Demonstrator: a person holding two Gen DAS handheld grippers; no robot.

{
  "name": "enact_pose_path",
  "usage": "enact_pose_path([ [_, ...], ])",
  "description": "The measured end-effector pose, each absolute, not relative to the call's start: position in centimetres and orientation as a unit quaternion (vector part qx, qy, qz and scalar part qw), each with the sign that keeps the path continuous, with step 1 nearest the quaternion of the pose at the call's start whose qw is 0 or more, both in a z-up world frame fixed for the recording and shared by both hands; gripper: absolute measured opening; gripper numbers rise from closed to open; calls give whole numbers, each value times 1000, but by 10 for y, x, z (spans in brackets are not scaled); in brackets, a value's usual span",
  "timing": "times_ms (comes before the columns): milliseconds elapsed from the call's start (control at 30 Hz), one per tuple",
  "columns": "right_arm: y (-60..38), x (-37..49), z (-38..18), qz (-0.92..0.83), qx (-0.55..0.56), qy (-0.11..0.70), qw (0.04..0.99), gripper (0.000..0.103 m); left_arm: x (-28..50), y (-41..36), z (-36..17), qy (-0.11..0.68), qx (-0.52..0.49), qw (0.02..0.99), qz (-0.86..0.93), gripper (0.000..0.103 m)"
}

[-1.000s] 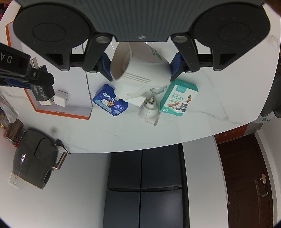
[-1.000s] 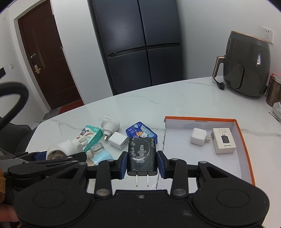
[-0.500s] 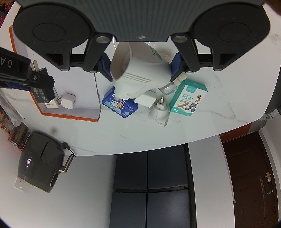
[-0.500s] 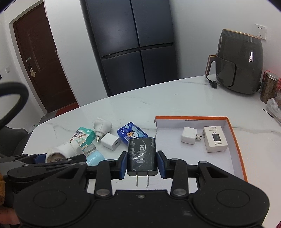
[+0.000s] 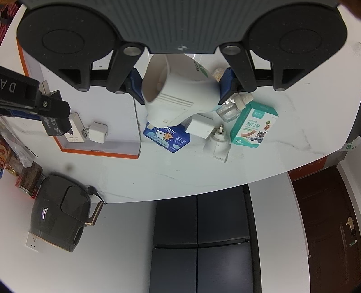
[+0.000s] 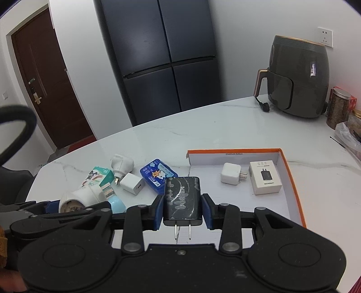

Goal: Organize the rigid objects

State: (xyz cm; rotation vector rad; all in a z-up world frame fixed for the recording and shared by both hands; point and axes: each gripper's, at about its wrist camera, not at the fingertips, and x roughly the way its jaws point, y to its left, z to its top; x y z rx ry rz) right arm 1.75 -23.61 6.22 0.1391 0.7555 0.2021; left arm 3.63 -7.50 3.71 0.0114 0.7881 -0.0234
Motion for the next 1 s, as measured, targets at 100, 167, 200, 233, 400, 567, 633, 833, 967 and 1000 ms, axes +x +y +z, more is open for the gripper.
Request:
enact_pose_path([
  [100,-240,17,63,97,70,368,922,44,36,-79,37,384,7,923,-13,66],
  [167,-243,17,63,96,70,367,922,44,36,-82,37,384,8,923,-14,66],
  [200,-244,17,63,95,70,367,923,44,37,-83,37,384,9,923,-15,66],
  [233,-245,17,63,94,70,367,923,44,37,-84,37,384,9,923,-15,66],
  [400,-252,17,63,90,73,367,923,44,38,-91,37,384,11,923,-18,66],
  [567,-260,17,63,84,74,367,923,44,39,-98,36,384,12,923,-24,66],
  [633,-263,16,63,82,75,368,923,44,40,-102,36,385,12,923,-26,66],
  [833,-275,16,62,74,76,369,923,44,42,-112,34,386,15,922,-34,66],
  [967,-282,16,61,67,78,371,923,44,43,-120,32,388,16,921,-40,66],
  [1000,-284,15,61,66,78,371,923,44,44,-121,32,388,16,920,-41,66],
])
